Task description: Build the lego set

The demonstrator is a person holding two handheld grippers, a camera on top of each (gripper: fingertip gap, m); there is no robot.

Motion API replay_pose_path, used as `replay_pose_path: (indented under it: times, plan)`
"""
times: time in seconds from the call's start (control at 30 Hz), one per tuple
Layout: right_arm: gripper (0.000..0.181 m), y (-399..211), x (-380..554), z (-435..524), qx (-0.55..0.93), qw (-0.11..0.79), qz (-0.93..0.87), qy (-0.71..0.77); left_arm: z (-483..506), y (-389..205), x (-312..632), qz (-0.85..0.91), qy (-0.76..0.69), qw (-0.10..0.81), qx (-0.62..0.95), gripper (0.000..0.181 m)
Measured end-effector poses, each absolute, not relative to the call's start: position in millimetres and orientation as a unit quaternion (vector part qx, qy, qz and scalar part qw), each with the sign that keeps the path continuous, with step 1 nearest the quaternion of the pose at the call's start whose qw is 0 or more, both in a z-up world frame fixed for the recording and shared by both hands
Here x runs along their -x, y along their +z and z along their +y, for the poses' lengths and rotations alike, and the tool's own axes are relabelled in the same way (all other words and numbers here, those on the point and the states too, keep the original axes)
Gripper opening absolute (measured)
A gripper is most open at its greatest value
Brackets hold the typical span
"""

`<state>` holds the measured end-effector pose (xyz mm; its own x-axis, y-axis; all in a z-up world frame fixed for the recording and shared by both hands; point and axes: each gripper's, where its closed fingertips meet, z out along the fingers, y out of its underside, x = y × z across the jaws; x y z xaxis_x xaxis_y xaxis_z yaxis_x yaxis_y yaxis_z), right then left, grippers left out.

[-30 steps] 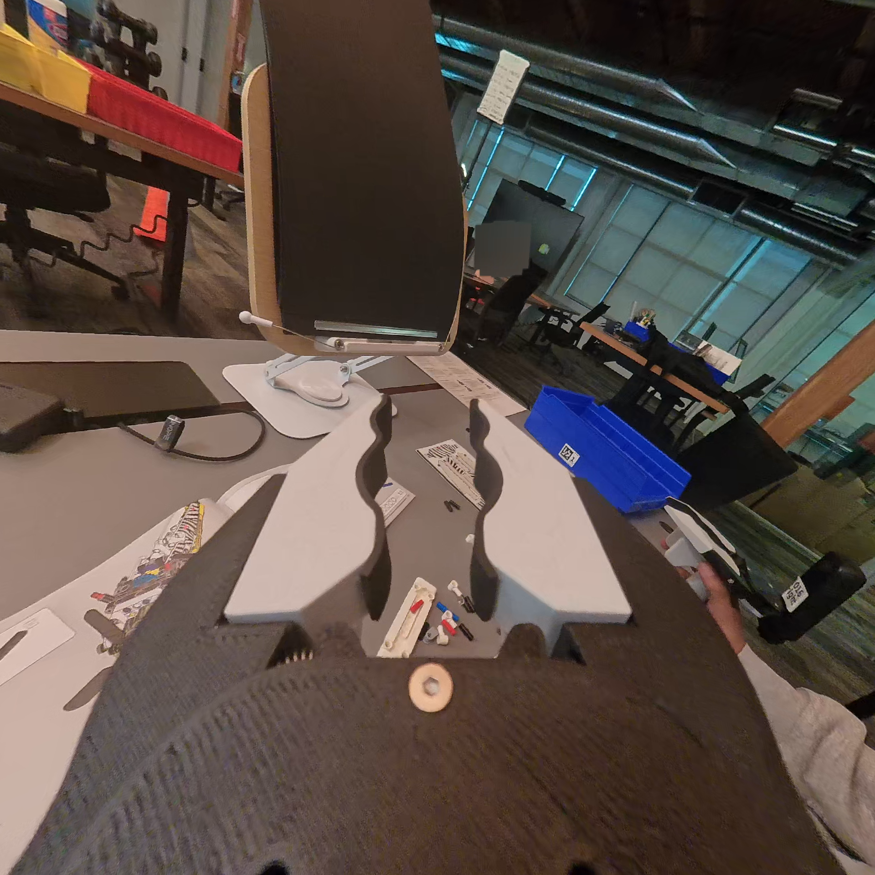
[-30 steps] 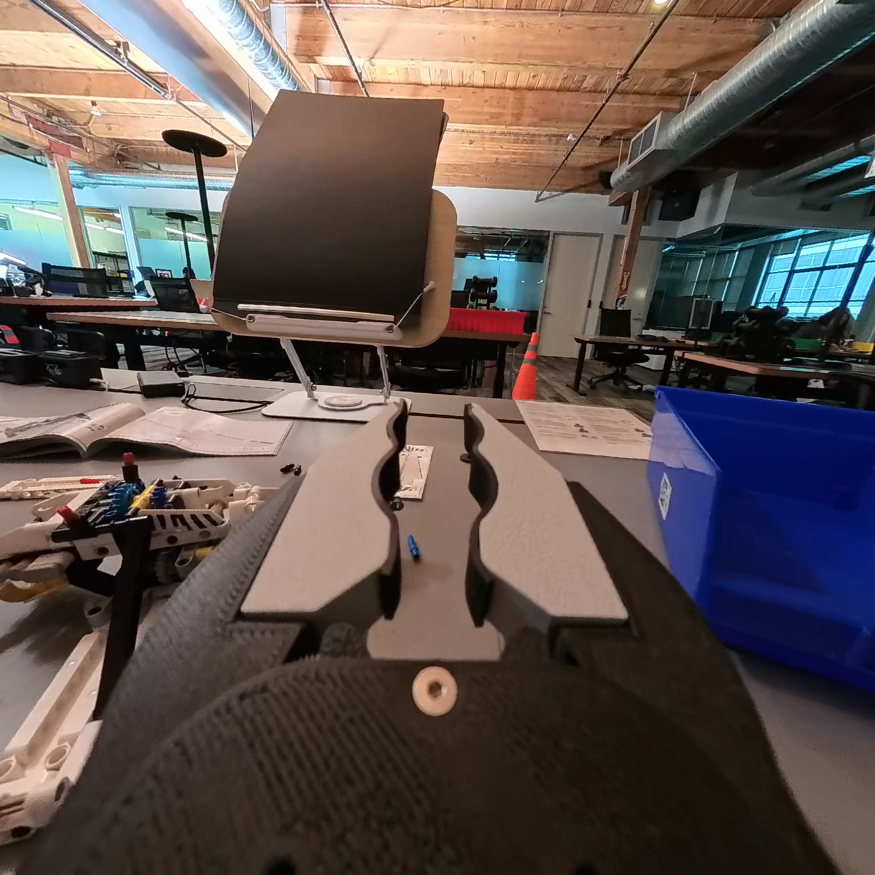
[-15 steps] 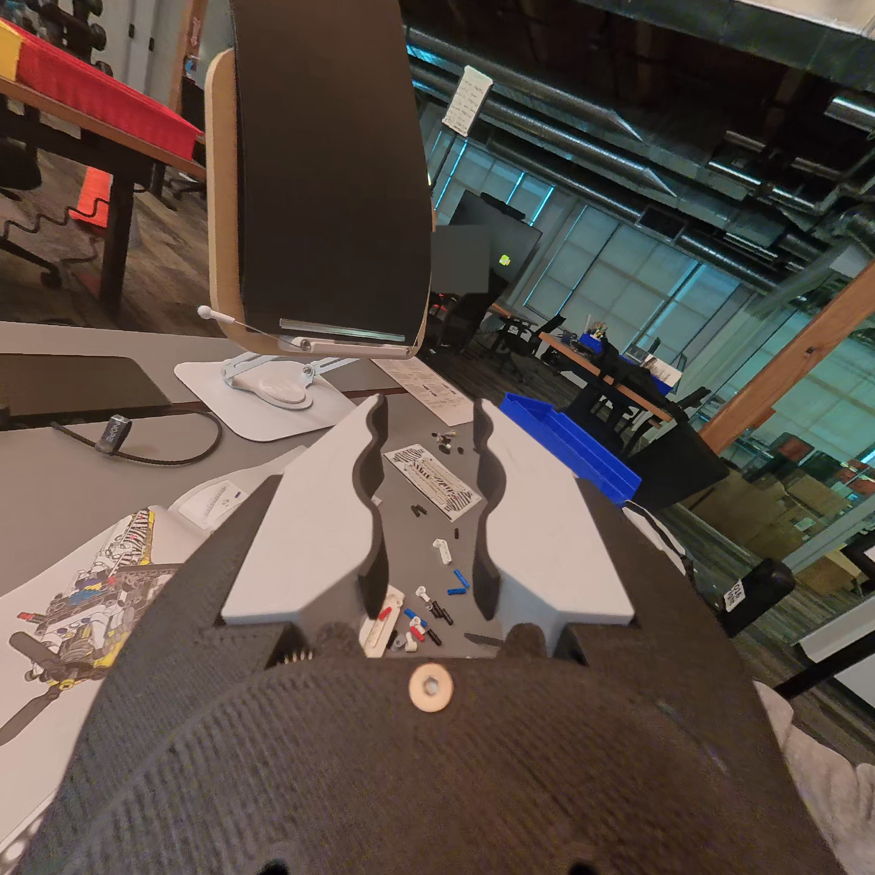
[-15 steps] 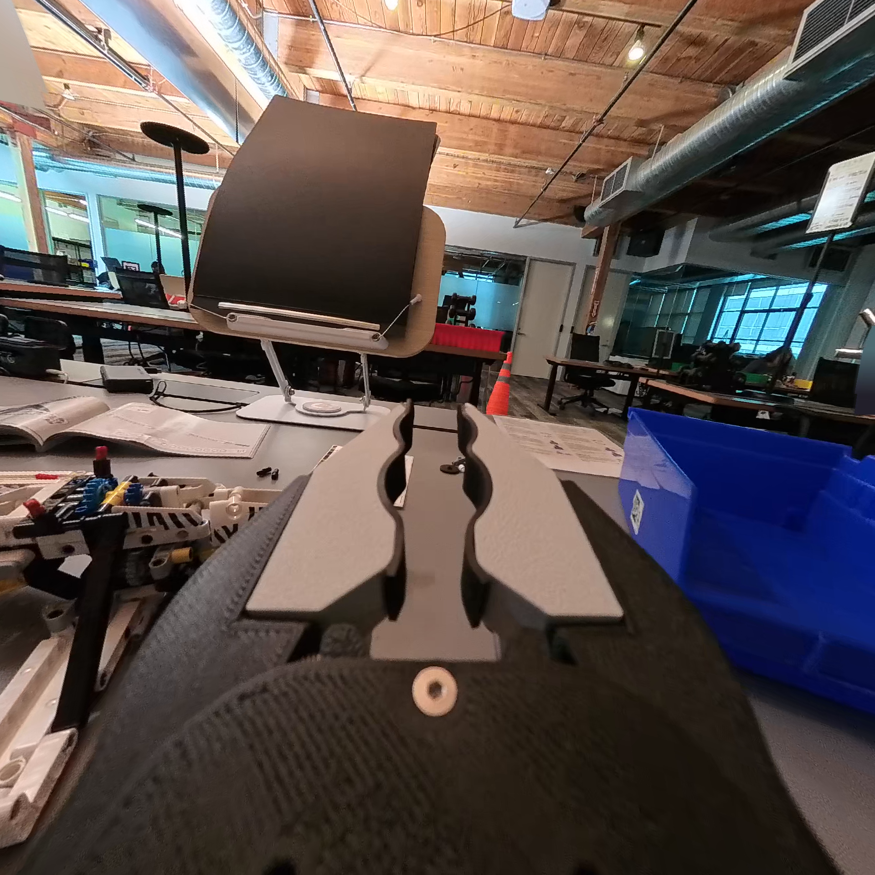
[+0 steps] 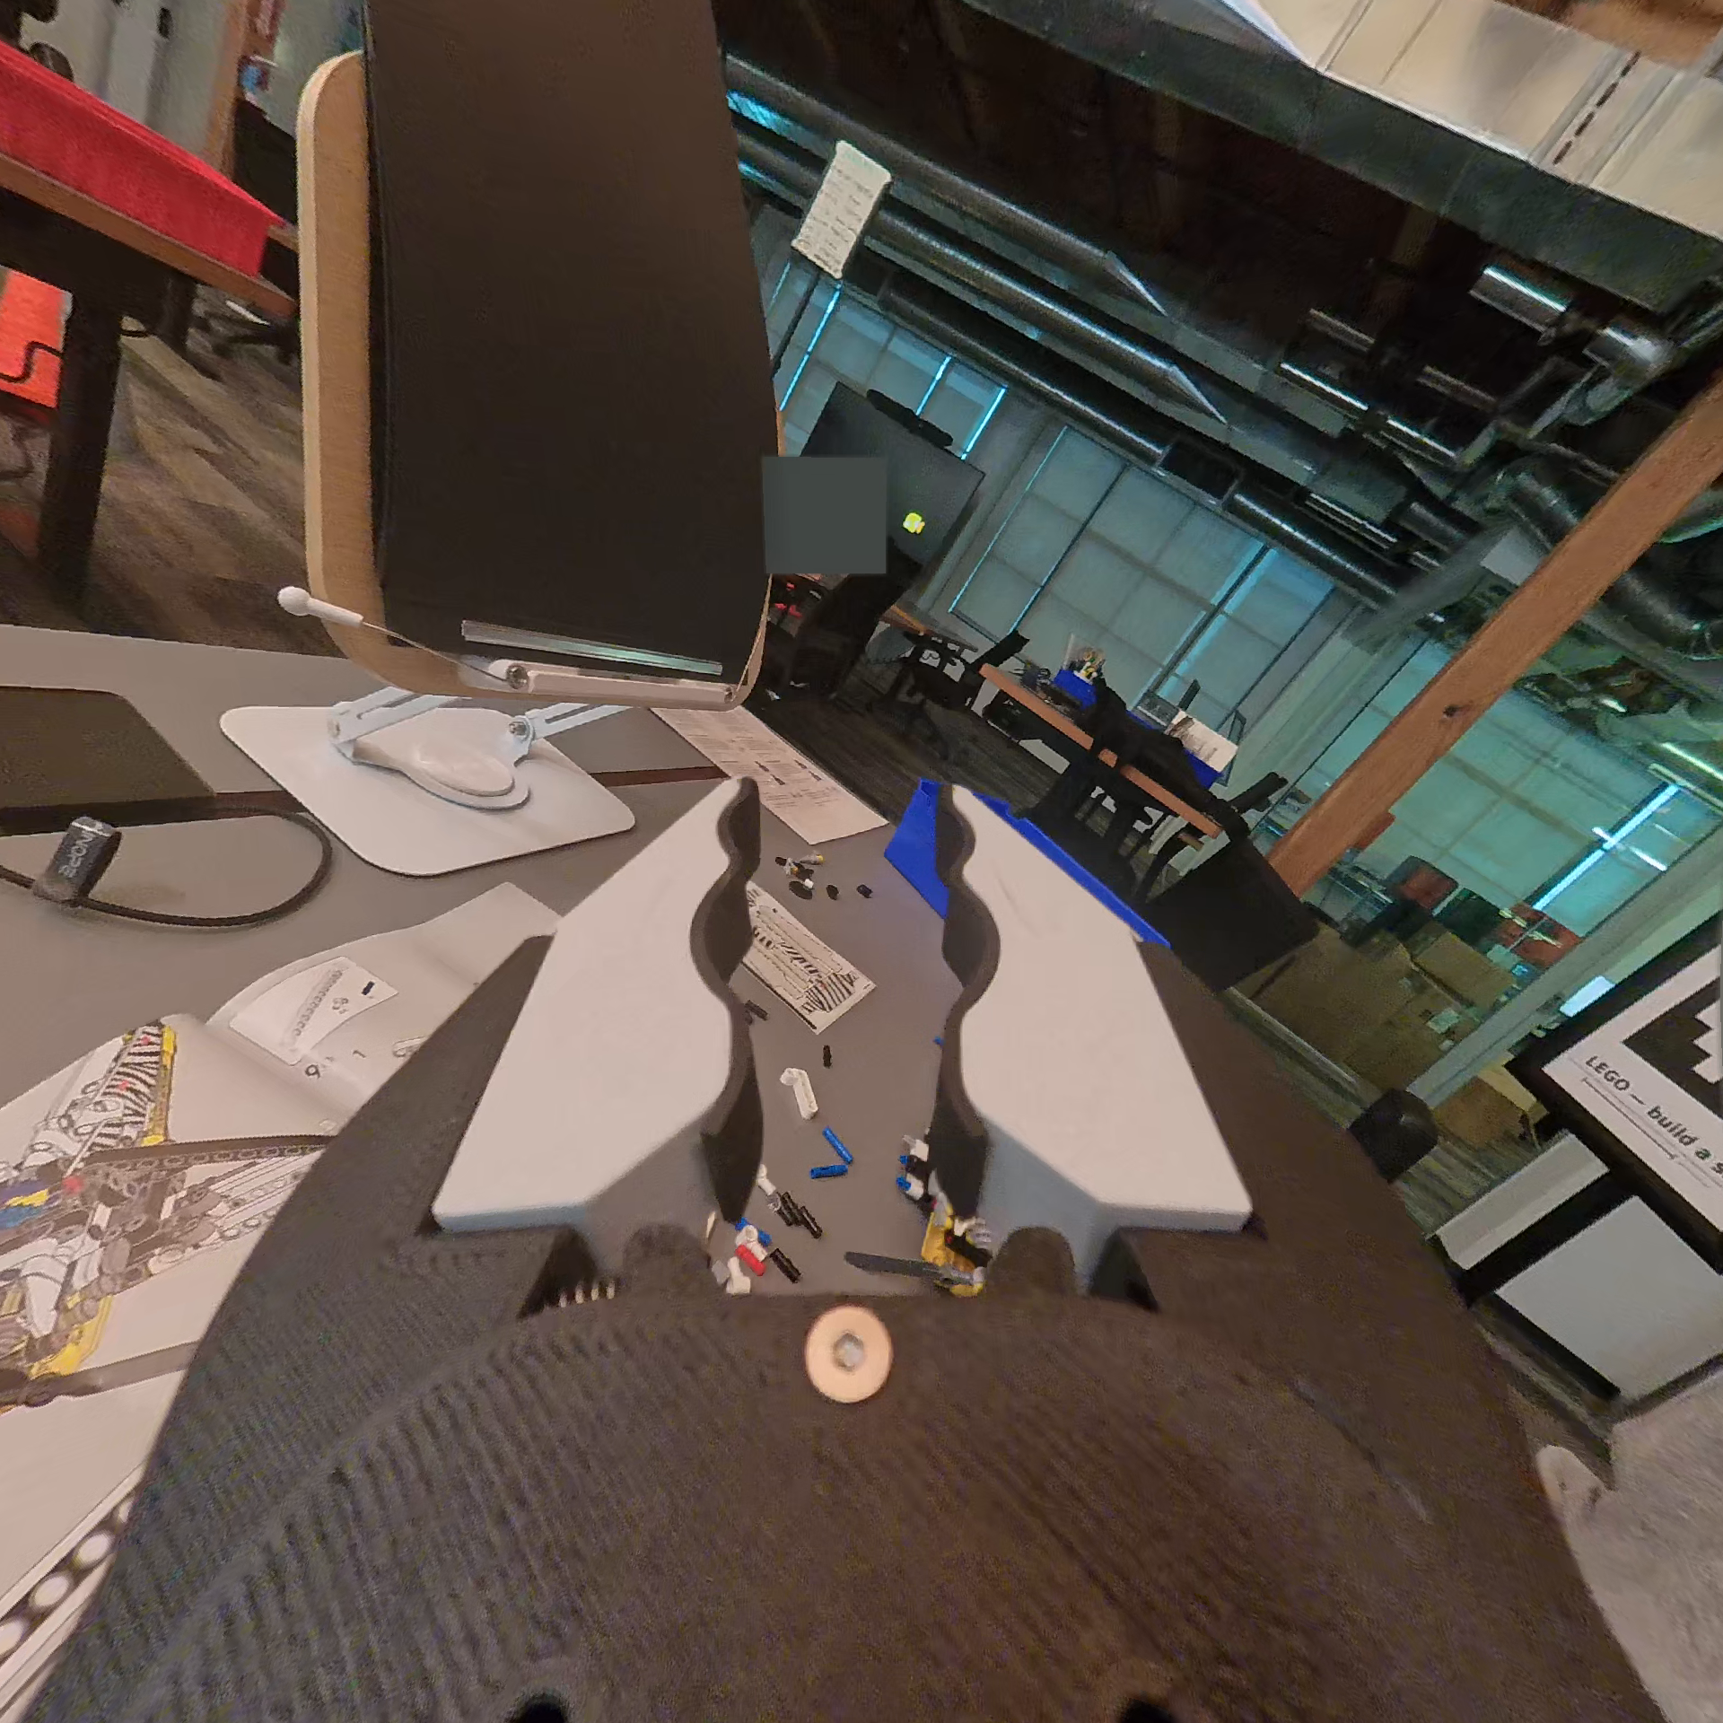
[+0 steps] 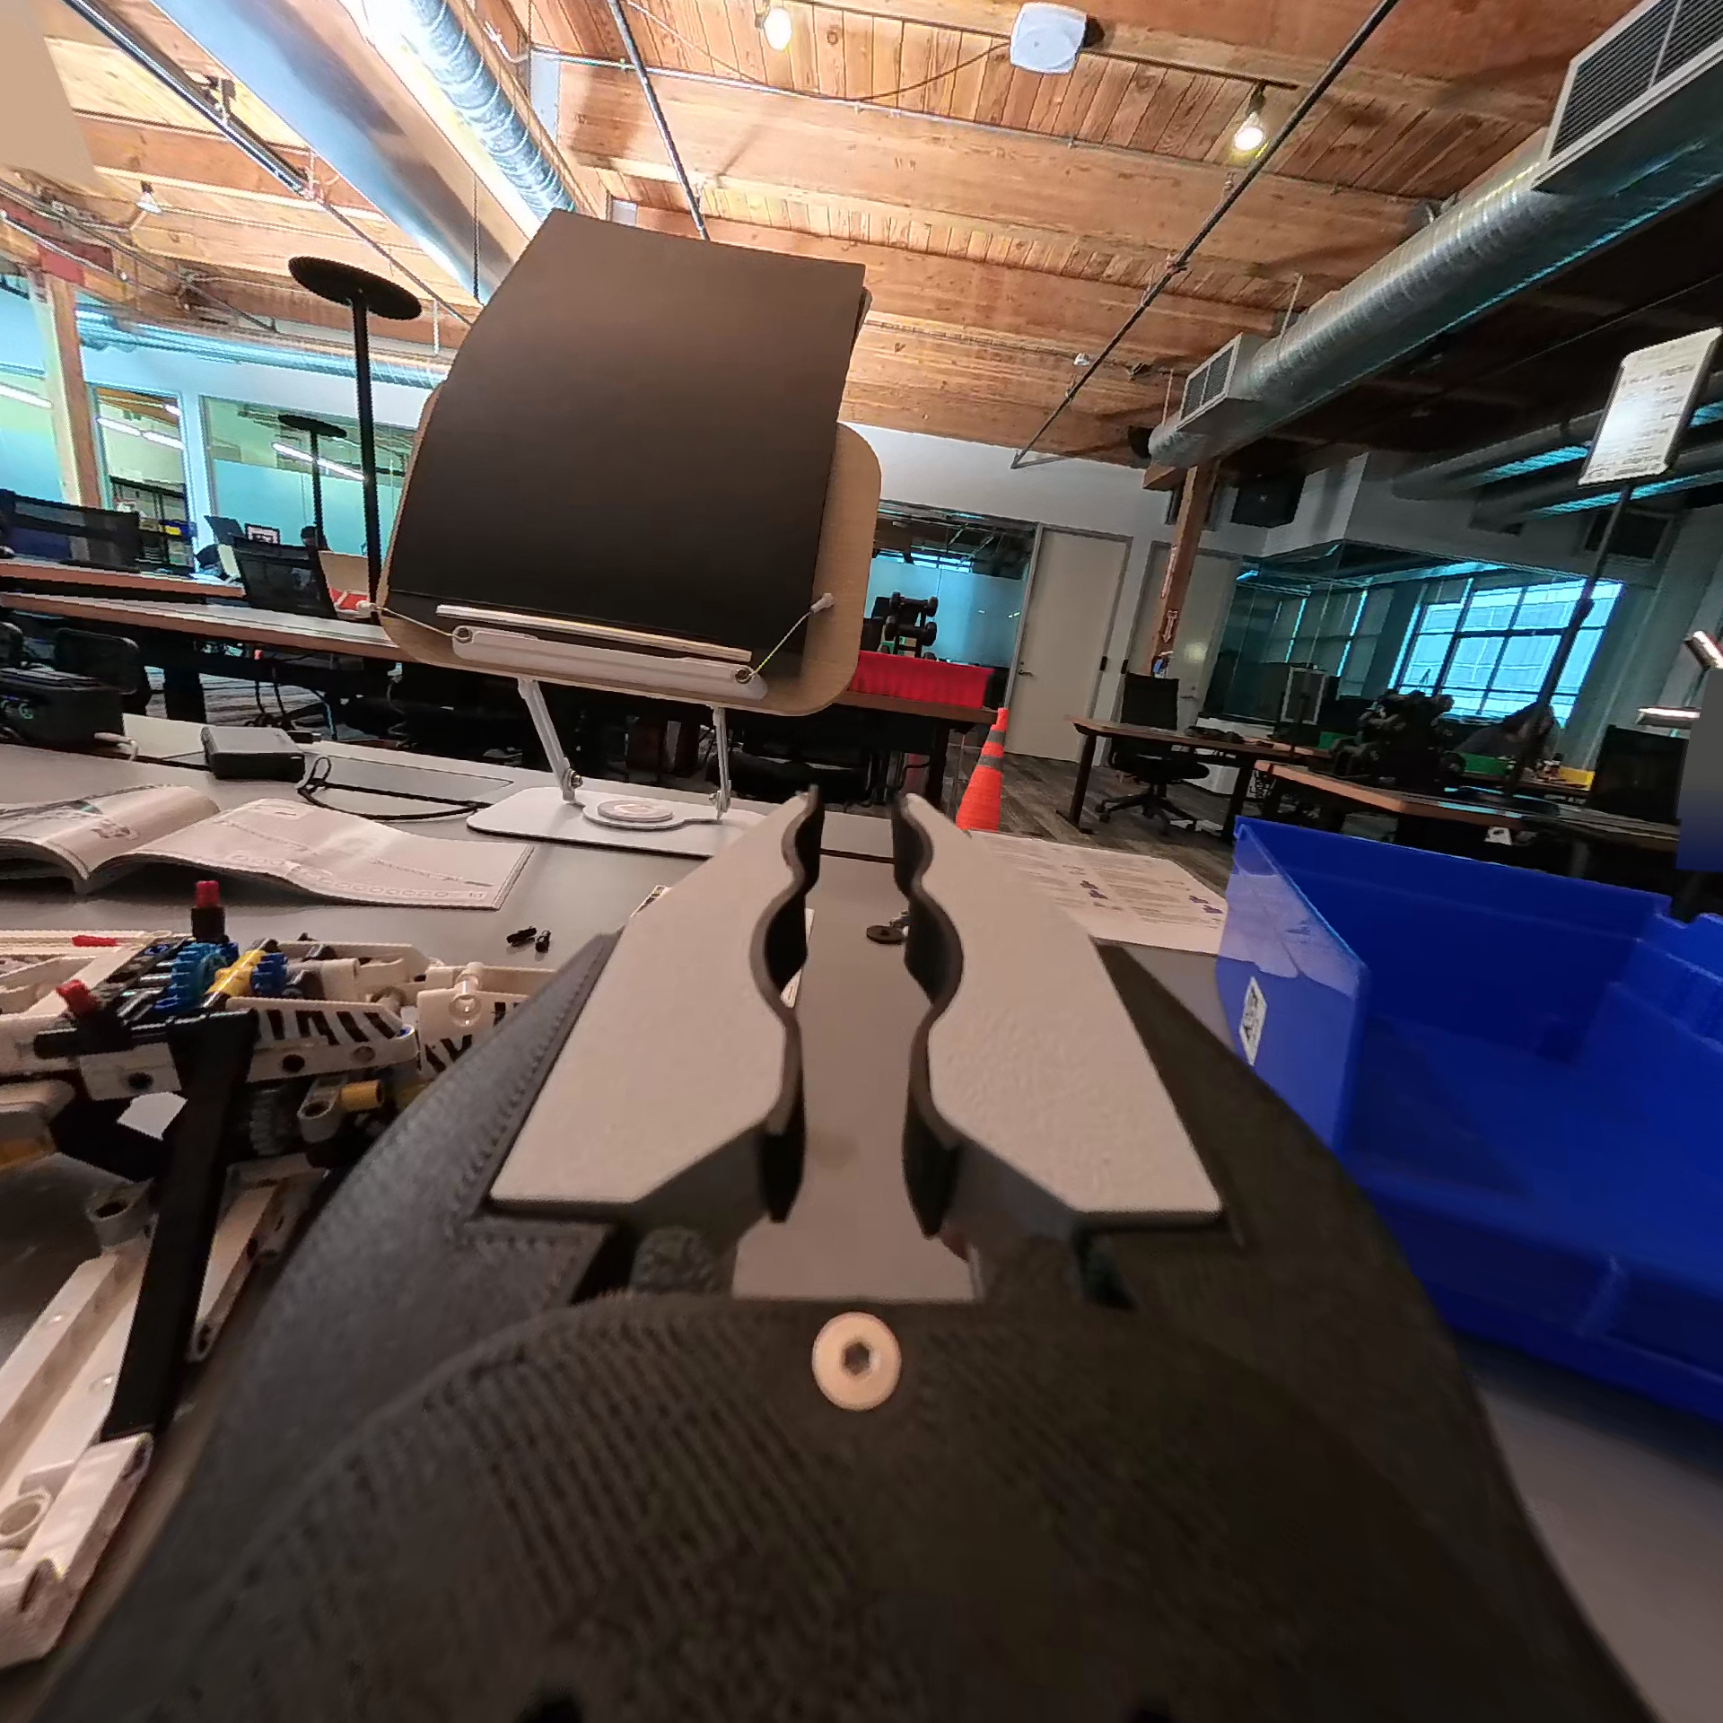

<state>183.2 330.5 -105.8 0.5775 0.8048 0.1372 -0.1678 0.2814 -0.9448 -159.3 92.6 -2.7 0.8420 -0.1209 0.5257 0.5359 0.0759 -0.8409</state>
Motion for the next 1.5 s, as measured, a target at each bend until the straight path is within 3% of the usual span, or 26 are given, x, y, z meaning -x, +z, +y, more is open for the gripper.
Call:
replay_pose_path:
  times: [1.23,1.4,1.5]
  plan:
    - [0.019,-106.7,-183.1,332.4,0.507,0.735,-0.320,0.316,101.0,-2.9,150.5,-0.158,-0.277,0.713,0.624,0.040]
    - [0.019,-106.3,-183.5,332.1,0.505,0.736,-0.320,0.317,70.8,30.9,172.1,-0.183,-0.238,0.797,0.524,0.038]
    - [0.019,-106.6,-183.2,332.4,0.506,0.735,-0.321,0.317,40.4,43.6,193.1,-0.213,-0.189,0.839,0.464,0.024]
